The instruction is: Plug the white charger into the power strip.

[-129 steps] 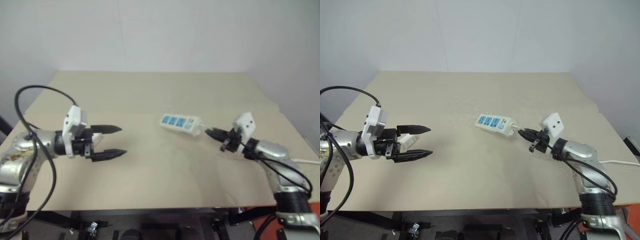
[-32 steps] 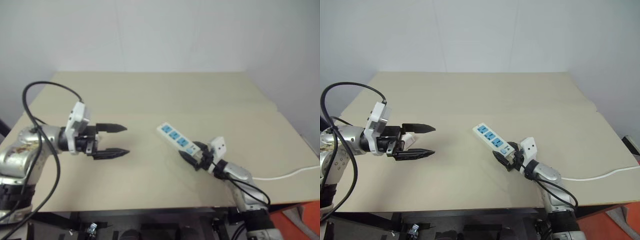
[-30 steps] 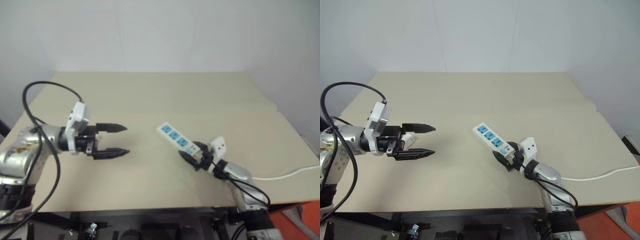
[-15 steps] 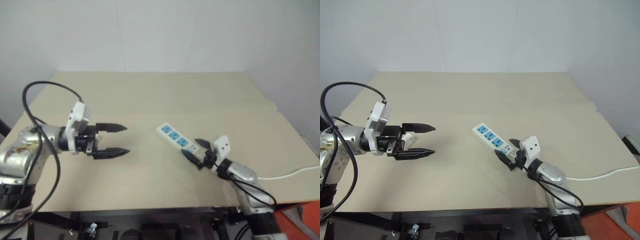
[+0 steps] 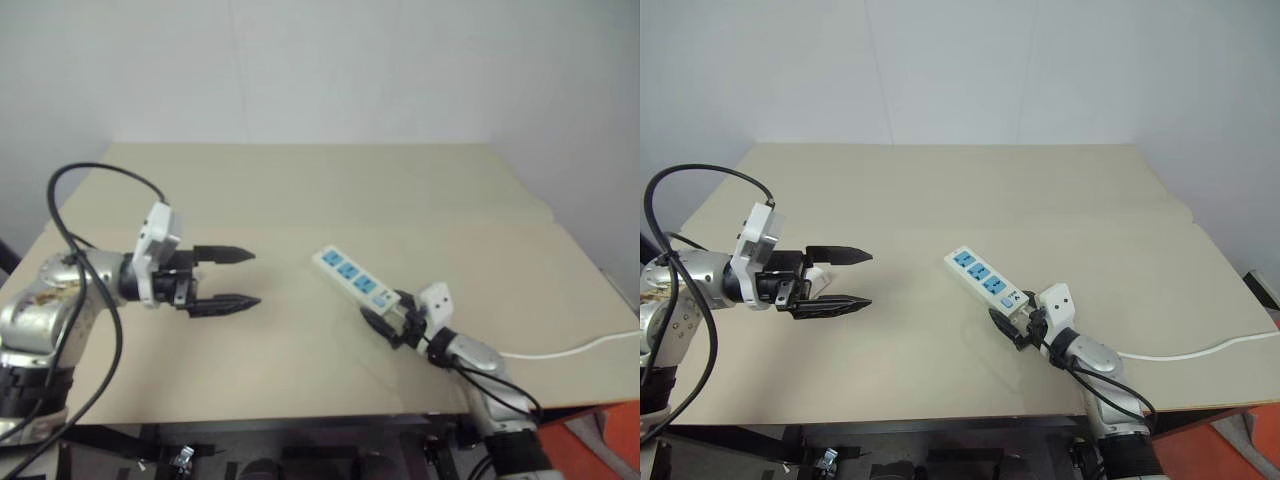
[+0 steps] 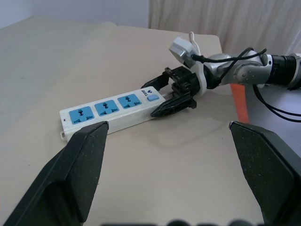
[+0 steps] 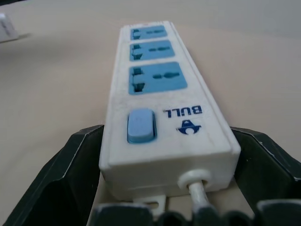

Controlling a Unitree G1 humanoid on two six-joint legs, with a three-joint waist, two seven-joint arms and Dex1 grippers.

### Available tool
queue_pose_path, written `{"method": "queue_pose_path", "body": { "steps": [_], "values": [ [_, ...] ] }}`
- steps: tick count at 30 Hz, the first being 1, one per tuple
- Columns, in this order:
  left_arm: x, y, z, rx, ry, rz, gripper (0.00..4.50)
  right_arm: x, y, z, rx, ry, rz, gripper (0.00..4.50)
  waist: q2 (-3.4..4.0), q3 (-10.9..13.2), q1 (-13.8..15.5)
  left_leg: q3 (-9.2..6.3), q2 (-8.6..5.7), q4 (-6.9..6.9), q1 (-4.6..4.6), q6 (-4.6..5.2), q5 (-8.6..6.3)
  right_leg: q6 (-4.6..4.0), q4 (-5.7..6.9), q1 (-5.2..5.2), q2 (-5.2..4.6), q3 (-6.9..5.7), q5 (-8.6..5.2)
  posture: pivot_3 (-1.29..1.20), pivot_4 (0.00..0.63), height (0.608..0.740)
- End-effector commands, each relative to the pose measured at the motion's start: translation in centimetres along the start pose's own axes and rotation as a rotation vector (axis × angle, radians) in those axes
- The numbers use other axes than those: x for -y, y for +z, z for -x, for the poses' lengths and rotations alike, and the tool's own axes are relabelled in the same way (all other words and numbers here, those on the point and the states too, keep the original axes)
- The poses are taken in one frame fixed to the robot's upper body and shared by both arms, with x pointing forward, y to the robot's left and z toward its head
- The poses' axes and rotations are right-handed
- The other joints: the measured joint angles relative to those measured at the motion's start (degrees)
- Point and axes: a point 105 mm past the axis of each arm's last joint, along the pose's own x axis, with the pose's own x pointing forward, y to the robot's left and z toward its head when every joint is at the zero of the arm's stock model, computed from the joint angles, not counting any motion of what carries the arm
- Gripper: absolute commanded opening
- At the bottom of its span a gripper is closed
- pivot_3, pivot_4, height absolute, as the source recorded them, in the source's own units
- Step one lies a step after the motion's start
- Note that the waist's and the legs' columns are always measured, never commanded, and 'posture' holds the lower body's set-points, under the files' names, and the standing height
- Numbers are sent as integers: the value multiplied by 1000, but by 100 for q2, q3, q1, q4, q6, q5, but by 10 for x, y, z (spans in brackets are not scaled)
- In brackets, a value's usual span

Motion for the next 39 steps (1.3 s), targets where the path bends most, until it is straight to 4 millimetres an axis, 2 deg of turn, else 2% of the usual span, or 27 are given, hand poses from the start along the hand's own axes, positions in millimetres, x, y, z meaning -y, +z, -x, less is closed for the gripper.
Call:
{"method": "queue_pose_path", "body": {
  "steps": [1, 12, 13, 16, 23, 25, 30, 39],
  "values": [
    [0, 10, 2, 5, 2, -56, 4500, 0, 6, -6, 38, 1, 20, 4454, 0, 0, -9, 0, 0, 0, 1, 0, 0, -1, 1, 0, 0, 1, 1, 0, 150, 740],
    [1, 10, 3, 0, 0, -59, 4500, -4, -4, -13, 12, 51, -23, 4454, -2, -2, -63, 6, 18, 0, 9, 0, 0, -8, 1, 4, 16, 5, 9, 0, 150, 740],
    [1, 10, 3, -2, 1, -59, 4500, -5, -6, -14, 4, 67, -31, 4089, -2, -2, -69, 7, 21, 0, 9, 0, 0, -8, 0, 4, 18, 5, 9, 0, 150, 740],
    [0, 11, 4, -4, 2, -60, 4500, -6, -9, -15, -10, 91, -43, 3435, -3, -2, -84, 15, 30, 0, 10, 0, 0, -9, -3, 4, 25, 9, 10, 0, 150, 740],
    [0, 11, 6, -9, 4, -61, 4500, -5, -9, -23, 6, 115, -53, 3437, -12, -8, -159, 22, 40, 0, 24, -1, 0, -15, -3, 12, 36, 18, 15, 0, 150, 740],
    [-1, 12, 7, -12, 5, -62, 4500, -2, -1, -26, 46, 132, -67, 3437, -13, -8, -168, 27, 48, 0, 36, -1, 0, -19, -4, 19, 46, 27, 20, 0, 150, 740],
    [-11, 15, 14, -49, 18, -79, 4500, -9, 22, -24, 102, 341, 1, 3437, -12, -7, -159, 37, 60, -6, 45, -2, -1, -24, -8, 18, 63, 37, 27, 0, 150, 740],
    [-25, 17, 31, -131, 36, -103, 4500, -23, 23, -7, 17, 640, 106, 3437, -9, -3, -136, 47, 62, -4, -4, -3, -2, -21, -6, -16, 65, 34, 28, 0, 150, 740]
  ]
}}
